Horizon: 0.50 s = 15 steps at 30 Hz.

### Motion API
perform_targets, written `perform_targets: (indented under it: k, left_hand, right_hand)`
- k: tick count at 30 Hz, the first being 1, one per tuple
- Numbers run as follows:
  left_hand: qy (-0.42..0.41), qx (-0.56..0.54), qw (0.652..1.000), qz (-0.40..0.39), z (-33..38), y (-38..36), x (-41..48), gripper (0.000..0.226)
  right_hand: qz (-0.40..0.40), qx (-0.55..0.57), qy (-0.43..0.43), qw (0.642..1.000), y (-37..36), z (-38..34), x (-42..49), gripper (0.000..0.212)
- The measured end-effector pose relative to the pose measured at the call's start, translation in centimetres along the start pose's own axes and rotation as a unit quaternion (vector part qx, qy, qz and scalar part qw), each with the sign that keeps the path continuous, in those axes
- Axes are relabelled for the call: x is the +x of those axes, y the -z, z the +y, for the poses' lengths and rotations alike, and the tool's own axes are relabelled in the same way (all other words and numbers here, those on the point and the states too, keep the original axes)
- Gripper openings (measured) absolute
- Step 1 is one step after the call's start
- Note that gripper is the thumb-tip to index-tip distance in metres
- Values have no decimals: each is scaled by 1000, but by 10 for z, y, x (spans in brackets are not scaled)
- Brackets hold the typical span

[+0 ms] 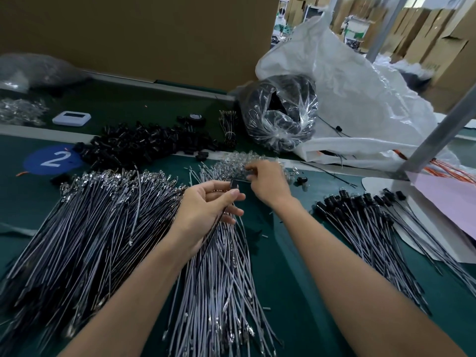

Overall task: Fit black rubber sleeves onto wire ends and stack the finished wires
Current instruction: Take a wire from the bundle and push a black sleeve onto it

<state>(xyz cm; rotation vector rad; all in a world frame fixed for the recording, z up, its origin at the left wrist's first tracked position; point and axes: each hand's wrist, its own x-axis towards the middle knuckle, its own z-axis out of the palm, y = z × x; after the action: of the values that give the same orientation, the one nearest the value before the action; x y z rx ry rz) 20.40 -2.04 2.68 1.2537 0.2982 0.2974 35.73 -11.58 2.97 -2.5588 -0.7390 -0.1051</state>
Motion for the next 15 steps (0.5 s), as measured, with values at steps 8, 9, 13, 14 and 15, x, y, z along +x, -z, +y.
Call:
perform_targets:
  k: [8, 9, 13, 14, 15]
  left_hand:
    - [-55, 67, 996, -1, -10, -6, 0, 22]
    - [-61, 61, 996, 1, -11, -6, 0, 21]
    - [-69, 52, 996, 0, -12, -8, -2, 21]
    - [-73, 59, 996, -7, -12, -9, -3, 20]
    - [-78, 67, 995, -13, -12, -10, -3, 19]
  right_hand:
    - [42, 182, 11, 982, 17, 8, -17, 15]
    - [45, 263, 4, 964, 23, 9, -28, 14]
    - [33, 406, 28, 913, 38, 11, -73, 17]
    - [37, 409, 38, 911, 39, 10, -80, 17]
    - [41, 412, 46, 909, 40, 9, -84, 17]
